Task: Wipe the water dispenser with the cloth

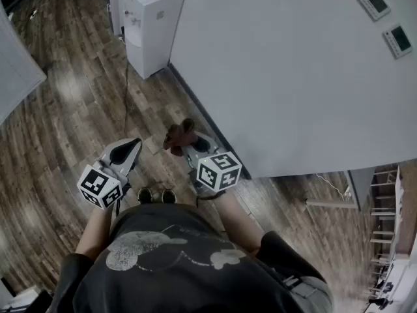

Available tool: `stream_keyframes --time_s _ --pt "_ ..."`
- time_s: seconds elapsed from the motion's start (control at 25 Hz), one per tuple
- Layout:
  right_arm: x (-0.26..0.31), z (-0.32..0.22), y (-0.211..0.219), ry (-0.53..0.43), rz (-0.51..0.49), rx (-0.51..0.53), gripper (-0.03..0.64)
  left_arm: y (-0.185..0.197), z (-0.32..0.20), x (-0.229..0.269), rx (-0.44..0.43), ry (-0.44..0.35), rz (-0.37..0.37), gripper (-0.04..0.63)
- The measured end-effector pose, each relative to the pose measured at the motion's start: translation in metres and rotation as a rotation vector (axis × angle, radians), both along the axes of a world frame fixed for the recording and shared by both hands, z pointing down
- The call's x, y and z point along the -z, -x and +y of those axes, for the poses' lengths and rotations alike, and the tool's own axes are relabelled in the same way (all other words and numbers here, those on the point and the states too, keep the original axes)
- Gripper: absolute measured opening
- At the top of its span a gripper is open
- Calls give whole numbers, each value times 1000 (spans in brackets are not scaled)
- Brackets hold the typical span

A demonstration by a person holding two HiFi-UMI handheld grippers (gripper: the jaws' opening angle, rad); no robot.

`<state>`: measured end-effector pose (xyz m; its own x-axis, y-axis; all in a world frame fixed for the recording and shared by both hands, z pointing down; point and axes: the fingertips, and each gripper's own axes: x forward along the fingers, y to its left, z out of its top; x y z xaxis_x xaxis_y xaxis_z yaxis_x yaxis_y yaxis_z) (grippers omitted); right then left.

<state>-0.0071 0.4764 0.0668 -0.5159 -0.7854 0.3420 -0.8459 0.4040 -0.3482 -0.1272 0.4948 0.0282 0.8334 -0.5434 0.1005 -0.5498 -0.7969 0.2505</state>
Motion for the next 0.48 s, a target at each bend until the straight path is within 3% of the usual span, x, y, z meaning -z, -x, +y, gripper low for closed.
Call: stream_keyframes --time_s 0.48 --pt "0 -6 1 -13 2 -55 56 14 -9 -3 7 39 53 17"
